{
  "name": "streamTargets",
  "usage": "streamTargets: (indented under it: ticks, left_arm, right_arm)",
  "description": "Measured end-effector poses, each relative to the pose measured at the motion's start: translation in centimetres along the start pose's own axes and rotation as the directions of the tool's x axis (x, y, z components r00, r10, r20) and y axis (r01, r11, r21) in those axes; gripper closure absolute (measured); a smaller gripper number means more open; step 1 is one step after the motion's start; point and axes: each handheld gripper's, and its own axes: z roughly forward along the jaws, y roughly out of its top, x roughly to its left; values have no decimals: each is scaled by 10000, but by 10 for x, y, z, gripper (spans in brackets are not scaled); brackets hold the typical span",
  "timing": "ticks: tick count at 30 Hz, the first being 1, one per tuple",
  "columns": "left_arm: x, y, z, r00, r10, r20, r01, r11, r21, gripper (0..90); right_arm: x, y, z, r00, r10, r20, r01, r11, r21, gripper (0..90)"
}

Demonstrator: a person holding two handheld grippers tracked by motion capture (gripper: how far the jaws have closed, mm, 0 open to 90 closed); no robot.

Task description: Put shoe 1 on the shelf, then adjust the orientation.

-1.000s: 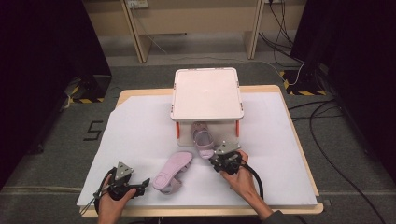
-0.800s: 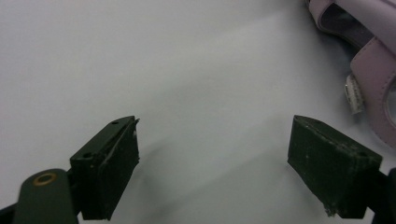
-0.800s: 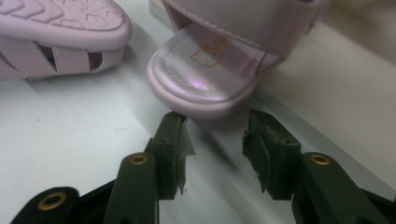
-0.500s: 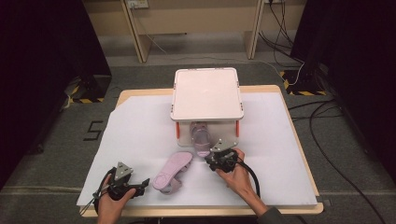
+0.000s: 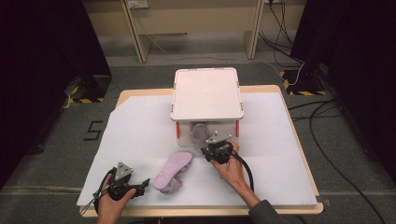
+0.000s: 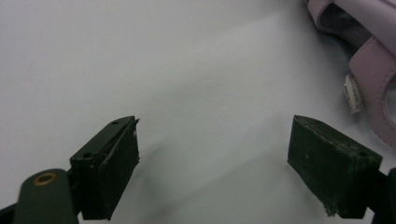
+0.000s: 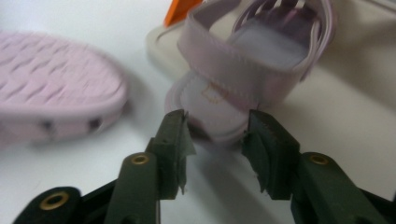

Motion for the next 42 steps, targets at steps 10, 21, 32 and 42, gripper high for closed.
streamTargets:
  ticks: [10,21,32,42]
  left_arm:
    - [0,0,-1,10000,8,22,-8,10000,-22,159]
    - [0,0,0,10000,-23,15,23,10000,-25,158]
    - [0,0,0,10000,26,37,-26,10000,-4,159]
    - [1,0,-1,10000,14,-19,-14,10000,-38,159]
  right_arm:
    - [-11,21,28,9980,53,629,-52,10000,-20,577]
    - [6,10,-4,9988,410,274,-394,9975,-583,399]
    - [25,-15,-44,9951,133,-979,-188,9983,-560,360]
    - [47,-4,-47,9833,28,-1817,-162,9973,-722,313]
